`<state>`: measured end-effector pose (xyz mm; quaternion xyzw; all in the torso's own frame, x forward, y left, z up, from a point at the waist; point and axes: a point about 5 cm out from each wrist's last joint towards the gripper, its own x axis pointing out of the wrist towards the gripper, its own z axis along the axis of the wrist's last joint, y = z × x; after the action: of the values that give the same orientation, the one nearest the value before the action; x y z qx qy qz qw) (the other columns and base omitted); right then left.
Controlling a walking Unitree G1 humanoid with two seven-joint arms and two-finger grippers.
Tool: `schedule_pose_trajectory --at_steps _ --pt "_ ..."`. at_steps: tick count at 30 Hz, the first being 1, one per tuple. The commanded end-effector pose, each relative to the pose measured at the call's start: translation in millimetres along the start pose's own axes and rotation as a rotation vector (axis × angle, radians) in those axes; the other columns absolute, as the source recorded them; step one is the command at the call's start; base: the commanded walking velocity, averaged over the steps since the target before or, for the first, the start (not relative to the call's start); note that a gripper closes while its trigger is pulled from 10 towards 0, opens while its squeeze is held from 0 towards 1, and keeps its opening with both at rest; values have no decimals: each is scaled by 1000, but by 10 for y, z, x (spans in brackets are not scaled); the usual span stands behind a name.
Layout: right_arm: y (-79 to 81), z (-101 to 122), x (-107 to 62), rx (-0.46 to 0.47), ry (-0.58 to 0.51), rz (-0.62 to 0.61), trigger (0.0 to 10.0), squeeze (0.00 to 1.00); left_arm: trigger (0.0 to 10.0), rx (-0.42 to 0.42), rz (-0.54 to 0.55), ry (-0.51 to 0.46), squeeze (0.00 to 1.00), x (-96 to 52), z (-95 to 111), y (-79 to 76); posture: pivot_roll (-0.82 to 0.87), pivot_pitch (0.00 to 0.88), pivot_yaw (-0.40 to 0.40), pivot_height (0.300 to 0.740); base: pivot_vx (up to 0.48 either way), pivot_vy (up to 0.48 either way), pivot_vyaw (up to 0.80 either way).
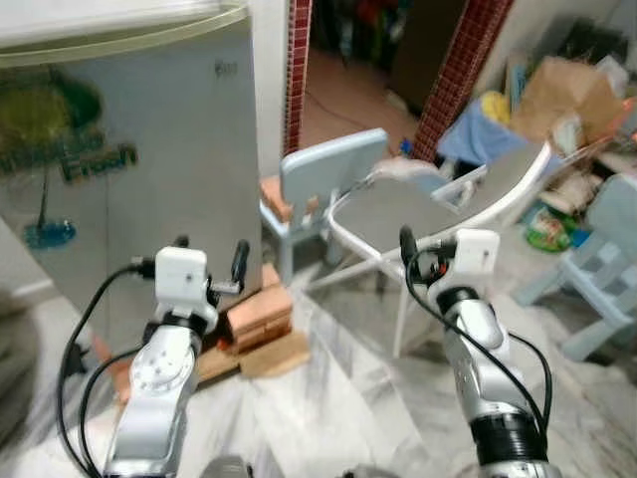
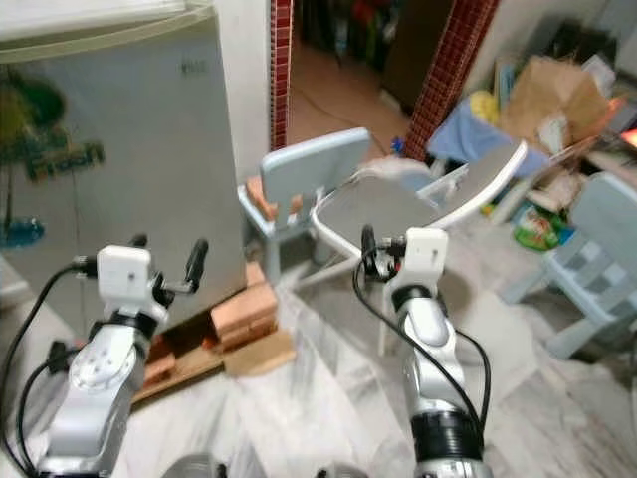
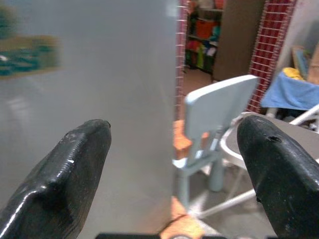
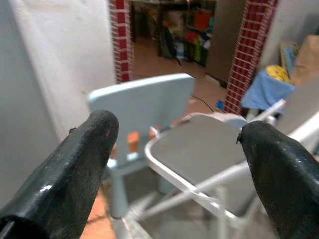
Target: Restocking fridge
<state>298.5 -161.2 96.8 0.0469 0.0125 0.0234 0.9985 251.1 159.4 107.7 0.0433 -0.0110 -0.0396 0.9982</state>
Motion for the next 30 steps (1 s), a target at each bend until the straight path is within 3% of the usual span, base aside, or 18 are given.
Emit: schedule_pose_trajectory --at_steps 1,13,19,24,30 --pt "73 4 5 14 2 27 10000 0 10000 14 17 5 0 -30 5 73 137 0 -80 740 0 480 0" --pt "7 -26 -5 26 0 -8 10000 0 10000 63 -50 25 0 -60 -41 31 151 0 -25 740 0 480 -185" --pt "20 -5 -6 39 -31 -49 10000 0 10000 79 -94 23 0 52 -8 19 125 0 27 740 0 0 0" --pt "3 -26 -46 37 -21 -56 10000 0 10000 57 -101 36 0 69 -8 5 119 0 20 740 0 192 -251" --pt "-2 -79 -71 28 10 -31 10000 0 10000 42 -128 57 0 -56 -52 -85 132 0 -22 740 0 480 -550"
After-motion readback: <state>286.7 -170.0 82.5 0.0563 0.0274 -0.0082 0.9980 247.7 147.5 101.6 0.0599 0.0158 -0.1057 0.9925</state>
